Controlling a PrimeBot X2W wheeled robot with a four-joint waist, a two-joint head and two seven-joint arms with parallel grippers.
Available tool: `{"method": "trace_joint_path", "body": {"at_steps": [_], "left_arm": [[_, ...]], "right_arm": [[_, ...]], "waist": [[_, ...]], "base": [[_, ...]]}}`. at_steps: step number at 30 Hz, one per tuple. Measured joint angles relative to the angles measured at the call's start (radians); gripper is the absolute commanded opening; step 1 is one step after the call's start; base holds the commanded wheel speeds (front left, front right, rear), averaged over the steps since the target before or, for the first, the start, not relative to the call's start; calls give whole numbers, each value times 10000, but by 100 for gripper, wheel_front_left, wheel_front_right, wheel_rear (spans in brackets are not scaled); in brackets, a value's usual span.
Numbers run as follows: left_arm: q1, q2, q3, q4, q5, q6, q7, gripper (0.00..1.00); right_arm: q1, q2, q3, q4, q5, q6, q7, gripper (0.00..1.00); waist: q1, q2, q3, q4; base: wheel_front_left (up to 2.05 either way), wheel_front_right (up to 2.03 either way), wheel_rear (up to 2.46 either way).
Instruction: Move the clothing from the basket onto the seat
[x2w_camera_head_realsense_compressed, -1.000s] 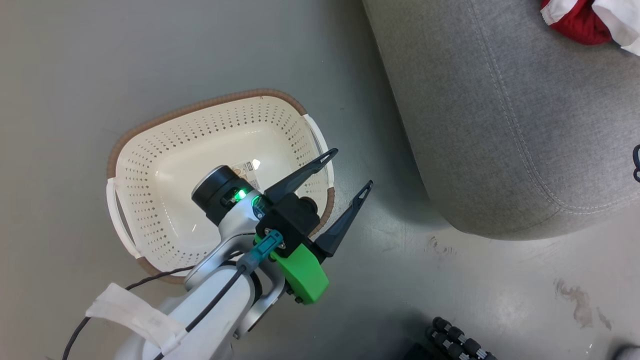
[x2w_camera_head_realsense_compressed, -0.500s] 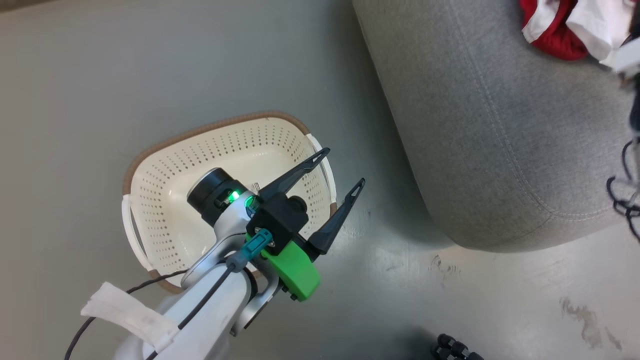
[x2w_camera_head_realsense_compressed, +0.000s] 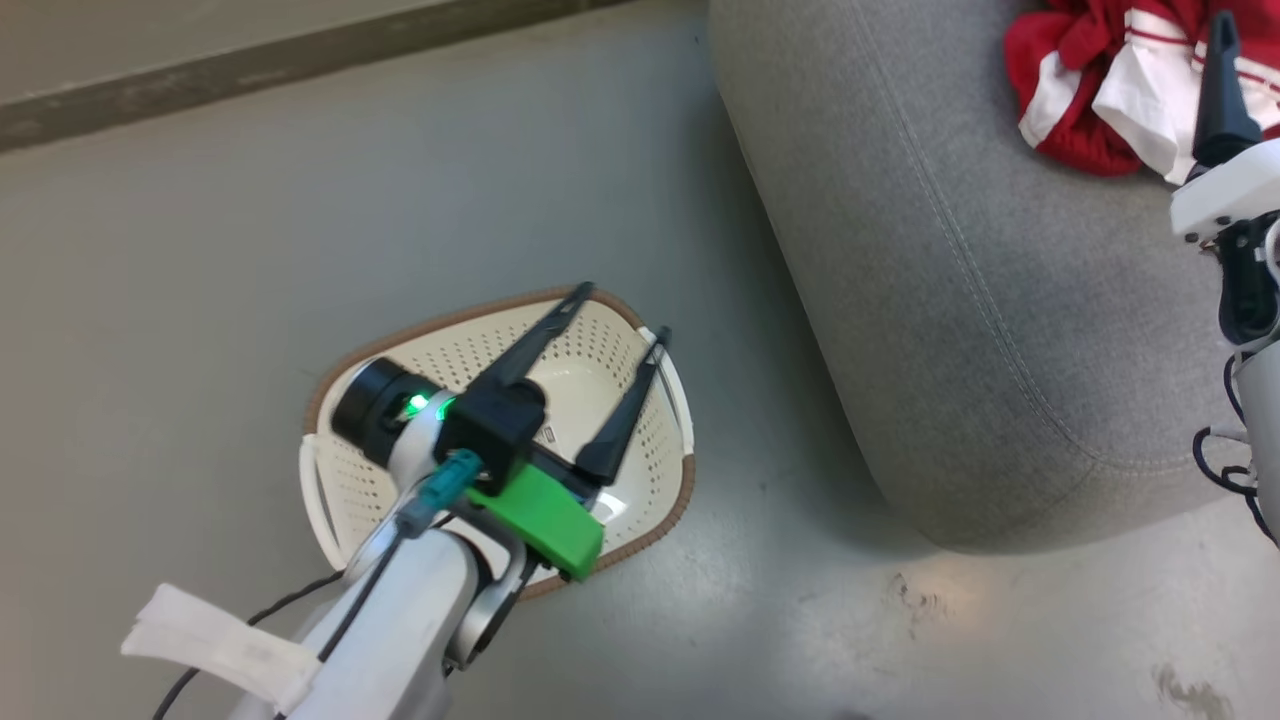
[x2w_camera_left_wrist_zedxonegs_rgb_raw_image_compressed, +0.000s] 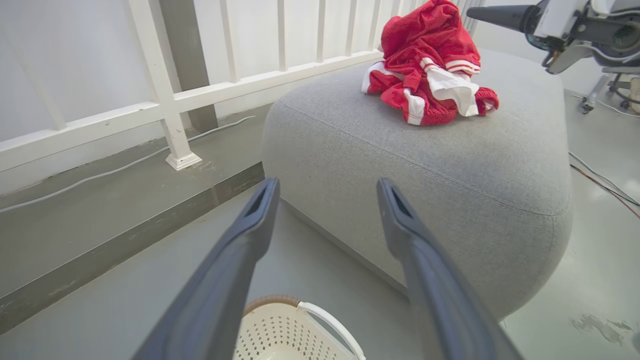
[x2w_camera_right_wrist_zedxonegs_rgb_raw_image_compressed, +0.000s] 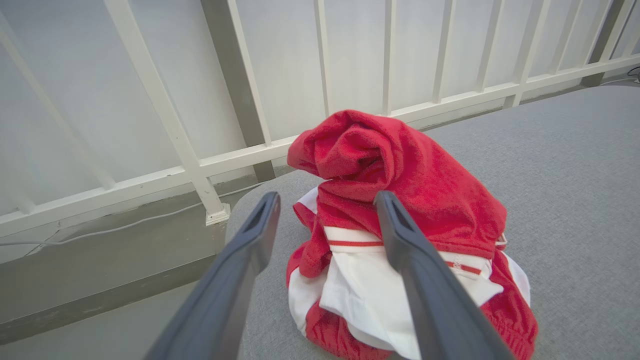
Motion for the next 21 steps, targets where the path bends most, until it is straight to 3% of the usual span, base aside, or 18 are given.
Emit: {"method": "trace_joint_path", "body": {"at_steps": [11,21], "left_arm": [[794,-8,878,573,-497,903,-384,100],[1288,-44,1453,888,-796,1198,-523,100]], "right_arm": [[1499,560,476,-2094,-849,79,-12,100],[2860,1047,1089,-3108,-1419,100,-12,100]], "waist": [[0,0,-947,587],[0,-1,-1696,1087]], "base": [[0,0,0],[0,0,0]]}}
